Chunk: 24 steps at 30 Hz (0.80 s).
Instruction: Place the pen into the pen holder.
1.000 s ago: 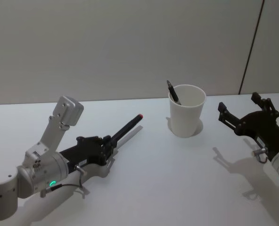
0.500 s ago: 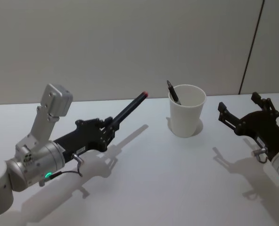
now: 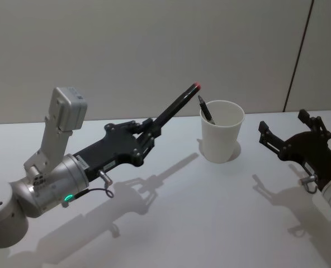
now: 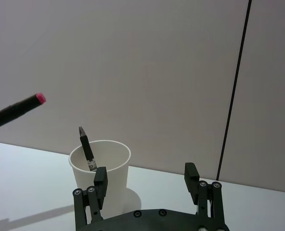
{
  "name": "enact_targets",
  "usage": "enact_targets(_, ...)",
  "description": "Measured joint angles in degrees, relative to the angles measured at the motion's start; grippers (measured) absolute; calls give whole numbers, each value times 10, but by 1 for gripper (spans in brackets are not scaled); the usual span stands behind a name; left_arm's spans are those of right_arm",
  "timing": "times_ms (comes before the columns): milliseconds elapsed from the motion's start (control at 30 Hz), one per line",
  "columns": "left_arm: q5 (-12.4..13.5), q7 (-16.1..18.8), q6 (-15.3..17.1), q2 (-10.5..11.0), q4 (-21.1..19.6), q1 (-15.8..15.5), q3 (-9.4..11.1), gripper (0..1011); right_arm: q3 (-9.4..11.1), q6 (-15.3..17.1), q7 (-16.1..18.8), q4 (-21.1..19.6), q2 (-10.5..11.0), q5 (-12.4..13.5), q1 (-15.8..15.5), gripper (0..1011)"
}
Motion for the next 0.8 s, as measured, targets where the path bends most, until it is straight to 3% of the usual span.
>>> enact_targets(367,-3,-34,-29,-31,1,-20,15,187,0,0,0,0,0,0,0,1001)
enact_targets(800,-2,-59,-34,-53,2,-33,29,187,0,0,0,0,0,0,0,1001)
